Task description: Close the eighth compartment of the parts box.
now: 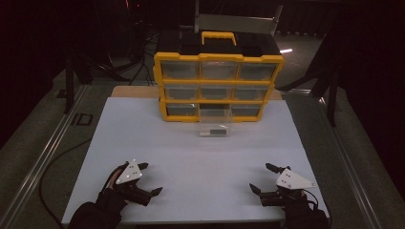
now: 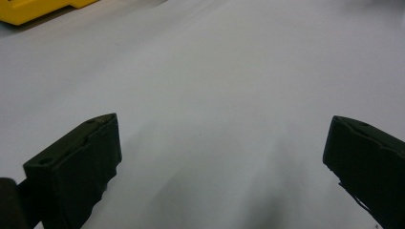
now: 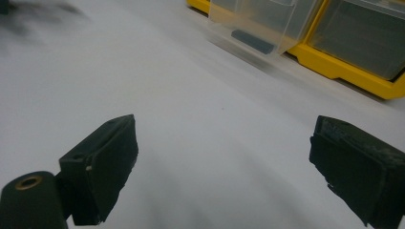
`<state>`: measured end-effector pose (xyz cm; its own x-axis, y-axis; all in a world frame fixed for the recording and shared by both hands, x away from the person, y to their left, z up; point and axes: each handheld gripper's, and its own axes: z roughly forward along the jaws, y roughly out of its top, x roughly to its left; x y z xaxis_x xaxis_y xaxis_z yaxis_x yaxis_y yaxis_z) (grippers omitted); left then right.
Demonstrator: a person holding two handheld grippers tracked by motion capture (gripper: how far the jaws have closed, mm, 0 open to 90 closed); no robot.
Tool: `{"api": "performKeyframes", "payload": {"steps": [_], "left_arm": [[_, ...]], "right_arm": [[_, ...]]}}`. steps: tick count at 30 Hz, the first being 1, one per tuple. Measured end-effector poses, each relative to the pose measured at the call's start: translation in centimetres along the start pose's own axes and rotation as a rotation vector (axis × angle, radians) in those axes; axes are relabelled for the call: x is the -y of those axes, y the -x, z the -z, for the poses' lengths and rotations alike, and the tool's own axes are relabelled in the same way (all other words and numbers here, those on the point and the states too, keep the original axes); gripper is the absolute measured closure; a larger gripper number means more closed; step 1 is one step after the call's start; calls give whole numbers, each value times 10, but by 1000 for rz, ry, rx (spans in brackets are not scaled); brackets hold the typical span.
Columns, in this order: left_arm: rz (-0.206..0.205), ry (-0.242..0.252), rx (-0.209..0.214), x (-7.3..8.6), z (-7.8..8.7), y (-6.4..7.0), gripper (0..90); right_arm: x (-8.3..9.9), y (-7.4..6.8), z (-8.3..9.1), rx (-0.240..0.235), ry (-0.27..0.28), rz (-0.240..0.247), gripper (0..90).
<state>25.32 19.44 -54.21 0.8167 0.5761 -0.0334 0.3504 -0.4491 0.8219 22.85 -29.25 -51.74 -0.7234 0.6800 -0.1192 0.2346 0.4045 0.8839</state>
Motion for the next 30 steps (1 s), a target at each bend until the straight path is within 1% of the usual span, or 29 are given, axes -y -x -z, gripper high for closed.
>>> {"api": "performKeyframes", "payload": {"steps": [7, 13, 17, 21, 25, 26, 28, 30], "left_arm": [[-3, 12, 2, 0, 1, 0, 0], [-5, 8, 5, 0, 0, 1, 0], [-4, 12, 5, 0, 0, 1, 0], [-4, 11, 5, 0, 0, 0, 0], [-6, 12, 5, -1, 0, 1, 0], [-5, 14, 7, -1, 0, 1, 0], [-6, 14, 5, -1, 0, 1, 0], [-4, 16, 7, -1, 0, 1, 0]], "right_arm": [[-1, 1, 1, 5, 6, 1, 91], [-2, 2, 4, 17, 13, -10, 90], [-4, 2, 6, 20, 21, -8, 90], [-9, 3, 9, 28, 29, -8, 91], [-13, 5, 10, 38, 25, -14, 90], [-18, 5, 10, 48, 14, -13, 90], [-22, 6, 11, 55, 17, -13, 91], [-26, 6, 11, 63, 16, -4, 90]]}}
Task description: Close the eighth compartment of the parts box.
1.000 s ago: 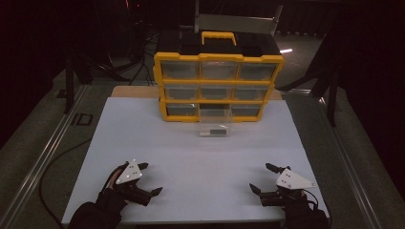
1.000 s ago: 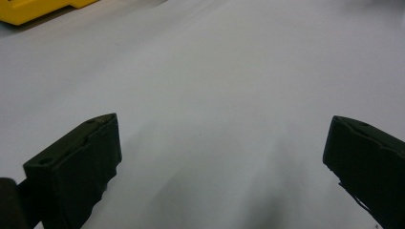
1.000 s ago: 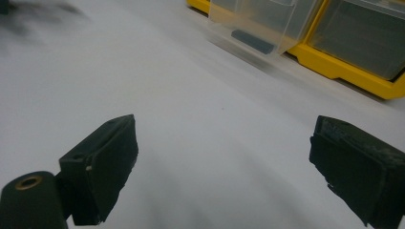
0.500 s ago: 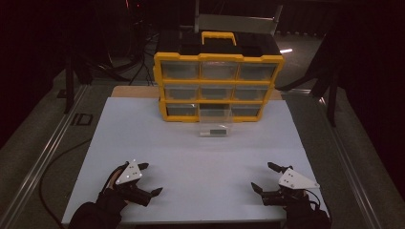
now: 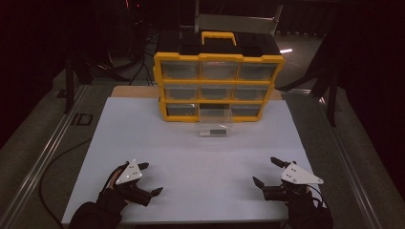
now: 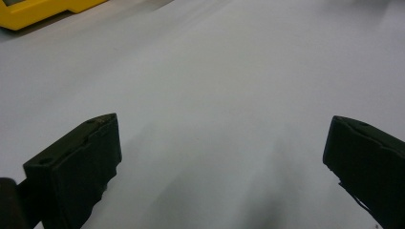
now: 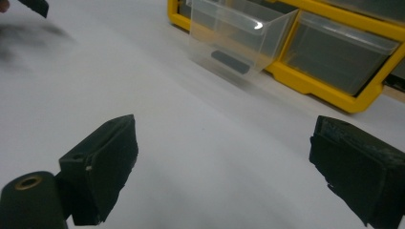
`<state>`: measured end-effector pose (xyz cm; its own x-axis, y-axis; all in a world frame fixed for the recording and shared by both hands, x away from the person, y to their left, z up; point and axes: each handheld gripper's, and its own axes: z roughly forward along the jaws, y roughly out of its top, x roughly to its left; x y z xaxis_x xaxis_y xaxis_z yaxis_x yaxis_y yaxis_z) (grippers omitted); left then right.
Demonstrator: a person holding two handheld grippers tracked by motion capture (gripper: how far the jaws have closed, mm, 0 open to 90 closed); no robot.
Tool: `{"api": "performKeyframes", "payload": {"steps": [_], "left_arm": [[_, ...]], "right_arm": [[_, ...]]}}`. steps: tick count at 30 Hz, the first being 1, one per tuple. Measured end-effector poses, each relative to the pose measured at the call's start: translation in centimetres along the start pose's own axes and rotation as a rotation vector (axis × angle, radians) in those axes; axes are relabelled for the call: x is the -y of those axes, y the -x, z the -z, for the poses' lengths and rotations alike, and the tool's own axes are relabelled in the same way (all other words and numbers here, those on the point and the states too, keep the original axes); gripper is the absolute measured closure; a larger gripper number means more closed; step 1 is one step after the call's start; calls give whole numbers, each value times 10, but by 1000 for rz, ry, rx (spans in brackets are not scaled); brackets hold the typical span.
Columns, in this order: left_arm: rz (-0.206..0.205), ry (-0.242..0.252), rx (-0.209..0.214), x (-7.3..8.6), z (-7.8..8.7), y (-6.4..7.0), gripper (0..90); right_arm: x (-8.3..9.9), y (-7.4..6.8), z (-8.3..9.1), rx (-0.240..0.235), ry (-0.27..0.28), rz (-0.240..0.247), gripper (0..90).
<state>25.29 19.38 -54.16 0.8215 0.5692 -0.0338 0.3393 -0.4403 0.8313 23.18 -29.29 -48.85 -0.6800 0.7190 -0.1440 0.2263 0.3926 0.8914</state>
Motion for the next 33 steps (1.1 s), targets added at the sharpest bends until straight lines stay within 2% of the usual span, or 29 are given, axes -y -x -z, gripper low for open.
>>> {"api": "performKeyframes", "payload": {"steps": [12, 17, 27, 33], "left_arm": [[-4, 3, 5, -1, 0, 0, 0], [-5, 4, 4, -1, 0, 0, 0], [-8, 6, 8, -1, 0, 0, 0], [-9, 5, 10, -1, 0, 1, 0]], "right_arm": [[-24, -3, -6, 26, -15, 27, 90], [-36, -5, -13, 23, -4, 20, 90], [-54, -16, -39, 29, -24, 24, 90], [-56, -23, -56, 60, -36, -9, 90]]}}
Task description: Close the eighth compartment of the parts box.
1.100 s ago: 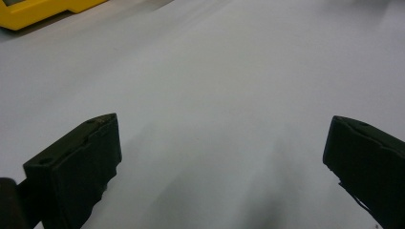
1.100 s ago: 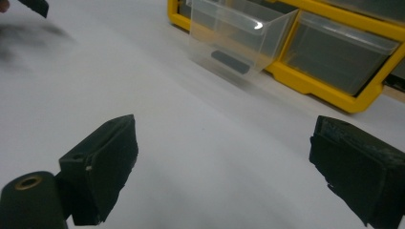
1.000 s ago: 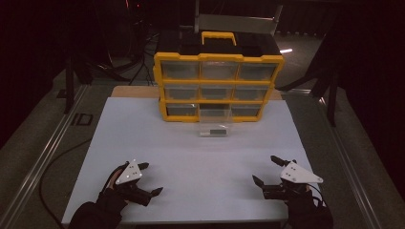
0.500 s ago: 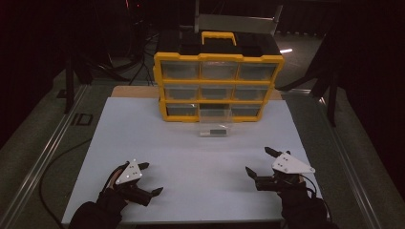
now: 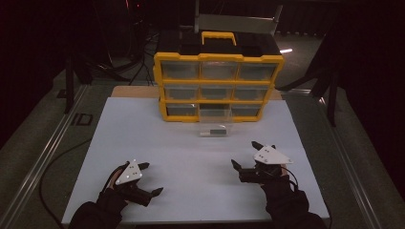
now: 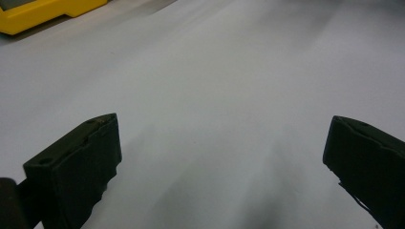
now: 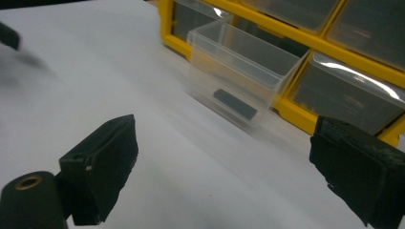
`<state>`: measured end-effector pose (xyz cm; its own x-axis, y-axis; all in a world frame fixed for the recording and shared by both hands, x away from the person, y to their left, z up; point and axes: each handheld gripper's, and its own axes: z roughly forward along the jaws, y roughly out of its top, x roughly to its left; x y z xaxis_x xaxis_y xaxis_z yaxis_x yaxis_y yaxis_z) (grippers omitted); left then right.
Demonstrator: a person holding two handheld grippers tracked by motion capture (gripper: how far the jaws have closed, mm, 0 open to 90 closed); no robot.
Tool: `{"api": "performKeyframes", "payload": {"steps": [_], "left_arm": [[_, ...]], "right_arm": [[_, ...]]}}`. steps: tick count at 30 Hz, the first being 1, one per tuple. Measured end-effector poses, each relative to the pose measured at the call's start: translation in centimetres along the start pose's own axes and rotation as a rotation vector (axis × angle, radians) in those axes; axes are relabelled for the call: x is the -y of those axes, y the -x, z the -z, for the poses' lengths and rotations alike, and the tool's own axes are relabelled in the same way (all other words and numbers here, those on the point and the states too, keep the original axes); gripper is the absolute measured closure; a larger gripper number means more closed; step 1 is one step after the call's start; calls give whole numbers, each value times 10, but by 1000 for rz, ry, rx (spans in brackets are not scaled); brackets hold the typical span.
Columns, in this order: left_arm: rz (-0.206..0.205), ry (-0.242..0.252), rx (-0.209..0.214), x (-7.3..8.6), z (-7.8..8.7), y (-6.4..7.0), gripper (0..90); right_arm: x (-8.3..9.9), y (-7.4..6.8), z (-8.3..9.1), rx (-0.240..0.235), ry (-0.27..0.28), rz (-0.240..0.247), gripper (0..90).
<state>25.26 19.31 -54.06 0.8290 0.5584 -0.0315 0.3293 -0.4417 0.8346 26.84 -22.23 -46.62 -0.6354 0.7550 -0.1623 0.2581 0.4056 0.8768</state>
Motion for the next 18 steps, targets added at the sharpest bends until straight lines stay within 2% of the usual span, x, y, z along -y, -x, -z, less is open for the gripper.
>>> {"api": "performKeyframes", "payload": {"steps": [11, 18], "left_arm": [[0, 3, 1, 0, 0, 0, 0], [0, 4, 2, 0, 0, 0, 0]], "right_arm": [[10, -10, -31, 28, -55, -44, 91], [16, -15, -44, 41, -85, -60, 91]]}}
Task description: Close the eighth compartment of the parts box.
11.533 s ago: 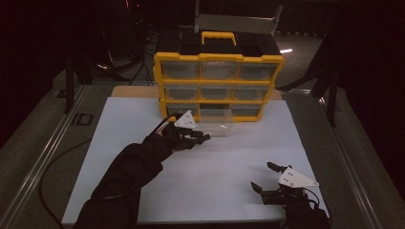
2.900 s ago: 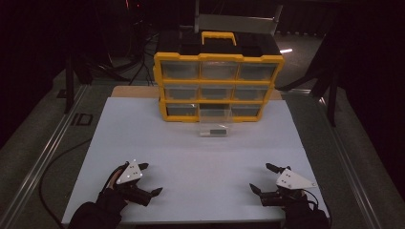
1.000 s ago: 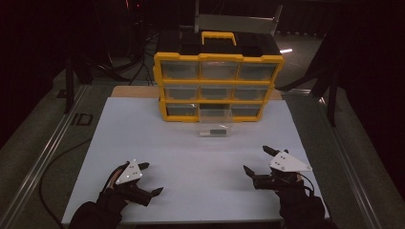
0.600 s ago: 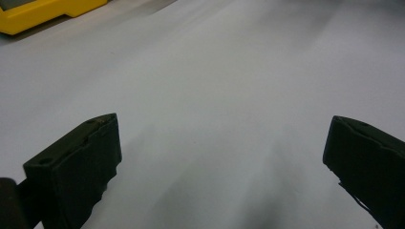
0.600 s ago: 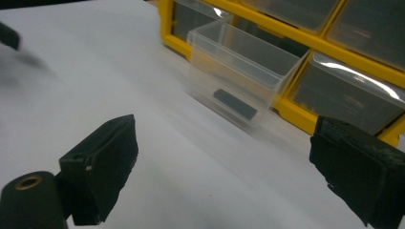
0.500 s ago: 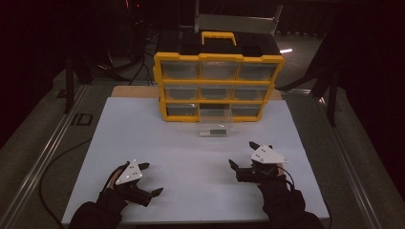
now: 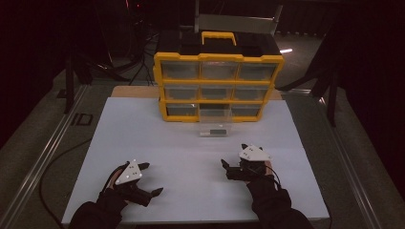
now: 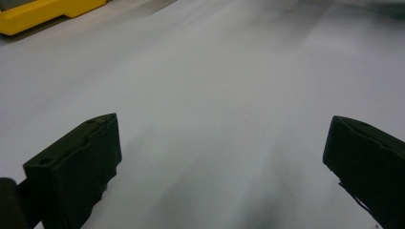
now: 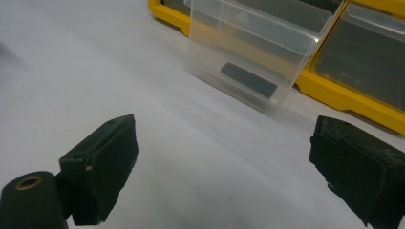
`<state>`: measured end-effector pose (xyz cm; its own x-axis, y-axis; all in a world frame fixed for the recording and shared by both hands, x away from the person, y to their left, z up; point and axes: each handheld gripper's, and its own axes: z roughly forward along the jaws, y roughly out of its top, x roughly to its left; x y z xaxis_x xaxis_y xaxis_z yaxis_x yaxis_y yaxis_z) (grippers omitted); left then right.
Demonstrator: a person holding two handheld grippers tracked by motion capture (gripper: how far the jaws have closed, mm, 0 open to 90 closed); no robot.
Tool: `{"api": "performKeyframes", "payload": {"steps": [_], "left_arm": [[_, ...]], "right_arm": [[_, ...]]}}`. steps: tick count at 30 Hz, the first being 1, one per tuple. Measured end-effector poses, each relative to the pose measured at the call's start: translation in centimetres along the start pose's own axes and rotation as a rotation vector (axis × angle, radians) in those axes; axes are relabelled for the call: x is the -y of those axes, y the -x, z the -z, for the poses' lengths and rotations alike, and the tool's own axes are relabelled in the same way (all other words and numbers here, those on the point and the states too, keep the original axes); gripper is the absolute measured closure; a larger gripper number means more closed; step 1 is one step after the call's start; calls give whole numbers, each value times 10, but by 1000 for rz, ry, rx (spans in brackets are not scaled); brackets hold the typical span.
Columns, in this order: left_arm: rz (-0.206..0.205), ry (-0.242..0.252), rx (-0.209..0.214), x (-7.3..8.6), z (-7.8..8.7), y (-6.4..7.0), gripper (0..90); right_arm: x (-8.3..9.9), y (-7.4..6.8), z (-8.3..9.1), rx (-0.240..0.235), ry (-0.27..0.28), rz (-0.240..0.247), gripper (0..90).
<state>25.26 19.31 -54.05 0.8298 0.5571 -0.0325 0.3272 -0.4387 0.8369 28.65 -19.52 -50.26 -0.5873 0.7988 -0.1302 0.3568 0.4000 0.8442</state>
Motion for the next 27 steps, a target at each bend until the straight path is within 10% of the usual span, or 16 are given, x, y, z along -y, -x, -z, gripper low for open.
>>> {"api": "performKeyframes", "payload": {"steps": [27], "left_arm": [[-3, -4, 1, 0, 0, 0, 0]], "right_arm": [[10, -8, -46, 11, -173, -50, 91]]}}
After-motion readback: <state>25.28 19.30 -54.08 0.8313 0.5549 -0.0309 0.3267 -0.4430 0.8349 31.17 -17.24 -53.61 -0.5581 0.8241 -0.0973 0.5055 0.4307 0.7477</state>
